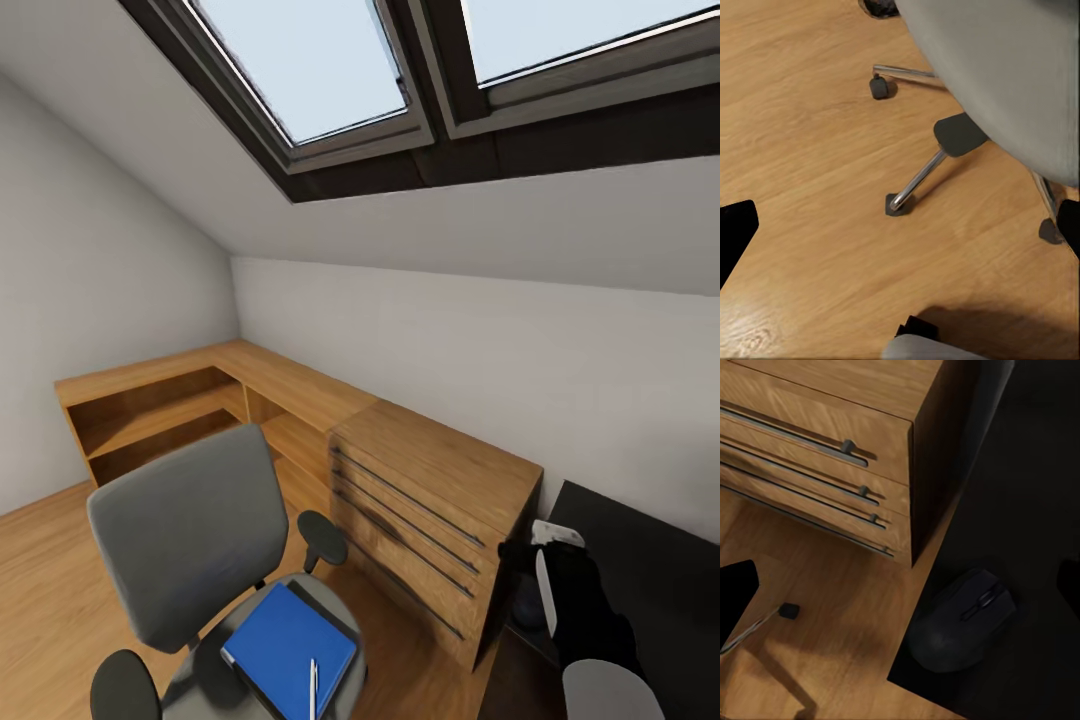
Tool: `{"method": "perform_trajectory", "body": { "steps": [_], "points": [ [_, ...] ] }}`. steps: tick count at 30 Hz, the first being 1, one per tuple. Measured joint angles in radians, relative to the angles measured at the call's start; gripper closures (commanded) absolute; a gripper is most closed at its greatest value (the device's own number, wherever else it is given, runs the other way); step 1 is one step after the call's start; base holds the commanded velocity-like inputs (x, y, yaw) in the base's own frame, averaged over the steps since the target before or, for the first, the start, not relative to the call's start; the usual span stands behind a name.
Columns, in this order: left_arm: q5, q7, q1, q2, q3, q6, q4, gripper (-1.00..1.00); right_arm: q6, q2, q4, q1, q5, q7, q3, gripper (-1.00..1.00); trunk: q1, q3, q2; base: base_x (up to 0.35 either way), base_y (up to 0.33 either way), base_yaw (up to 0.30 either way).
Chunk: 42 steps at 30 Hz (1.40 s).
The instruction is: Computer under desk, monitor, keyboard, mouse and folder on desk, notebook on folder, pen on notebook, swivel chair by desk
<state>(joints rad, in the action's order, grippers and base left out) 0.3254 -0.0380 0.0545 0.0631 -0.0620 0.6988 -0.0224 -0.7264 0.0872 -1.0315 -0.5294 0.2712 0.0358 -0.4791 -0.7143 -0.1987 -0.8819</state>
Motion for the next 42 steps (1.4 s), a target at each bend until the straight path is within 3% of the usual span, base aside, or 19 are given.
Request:
{"method": "perform_trajectory", "body": {
  "steps": [4,7,38,42],
  "points": [
    [0.000,0.000,0.000,-0.020,0.000,-0.001,0.000,-1.00,0.001,0.001,0.000,0.000,-0.002,0.001,0.001,-1.00,0.000,0.000,0.000,0.000,0.000,0.000],
    [0.001,0.000,0.000,-0.021,-0.001,-0.002,0.000,-1.00,0.001,0.001,-0.001,0.000,-0.002,0.001,0.001,-1.00,0.000,0.000,0.000,0.000,0.000,0.000],
    [0.002,0.001,0.000,-0.022,-0.001,-0.001,0.000,-1.00,-0.003,-0.001,-0.005,0.000,-0.002,0.000,-0.014,-1.00,-0.119,-0.097,-0.217,0.000,0.000,0.000],
    [0.002,0.001,0.000,-0.022,-0.001,-0.001,0.000,-1.00,-0.003,-0.001,-0.006,0.000,-0.003,0.001,-0.029,-1.00,-0.119,-0.097,-0.217,0.000,0.000,-0.019]
  ]
}}
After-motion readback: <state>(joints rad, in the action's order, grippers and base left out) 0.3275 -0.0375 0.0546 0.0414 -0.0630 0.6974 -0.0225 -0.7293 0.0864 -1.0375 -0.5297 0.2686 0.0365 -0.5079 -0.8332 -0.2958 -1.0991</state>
